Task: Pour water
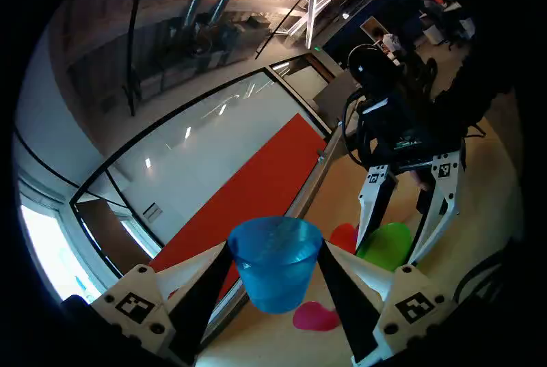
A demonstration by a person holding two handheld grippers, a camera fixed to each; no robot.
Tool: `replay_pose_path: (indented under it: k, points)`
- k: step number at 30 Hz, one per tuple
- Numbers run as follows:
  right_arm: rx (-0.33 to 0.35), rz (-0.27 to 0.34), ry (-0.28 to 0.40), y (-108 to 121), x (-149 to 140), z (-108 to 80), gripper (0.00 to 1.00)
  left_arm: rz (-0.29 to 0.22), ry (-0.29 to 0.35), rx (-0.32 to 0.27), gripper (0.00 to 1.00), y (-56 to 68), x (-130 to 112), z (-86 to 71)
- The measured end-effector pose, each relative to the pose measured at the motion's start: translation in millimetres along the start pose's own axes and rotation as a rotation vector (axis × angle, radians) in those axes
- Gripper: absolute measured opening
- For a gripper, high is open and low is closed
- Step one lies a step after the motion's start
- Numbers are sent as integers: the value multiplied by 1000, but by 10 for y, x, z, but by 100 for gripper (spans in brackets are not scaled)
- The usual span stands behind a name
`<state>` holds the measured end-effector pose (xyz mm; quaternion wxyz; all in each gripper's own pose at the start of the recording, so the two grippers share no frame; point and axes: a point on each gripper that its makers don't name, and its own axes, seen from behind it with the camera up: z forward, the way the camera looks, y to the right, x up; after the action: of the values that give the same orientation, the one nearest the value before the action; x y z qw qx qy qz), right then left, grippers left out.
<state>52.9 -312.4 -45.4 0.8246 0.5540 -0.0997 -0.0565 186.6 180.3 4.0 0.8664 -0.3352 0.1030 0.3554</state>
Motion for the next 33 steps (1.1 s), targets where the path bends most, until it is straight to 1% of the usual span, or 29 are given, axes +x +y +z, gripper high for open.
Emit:
replay_pose_path:
  k: [11,18,25,33]
  points:
    - [3,-6,2,-15,15,0,95,16,-4,-4,86,15,-13,3]
    - [2,-8,2,-12,27,-12,95,20,0,-7,86,2,2,-2]
    - [1,-11,5,-2,26,-19,95,31,3,-15,86,44,13,-10]
    - [-2,-17,9,7,22,-19,95,46,7,-19,86,61,46,-24]
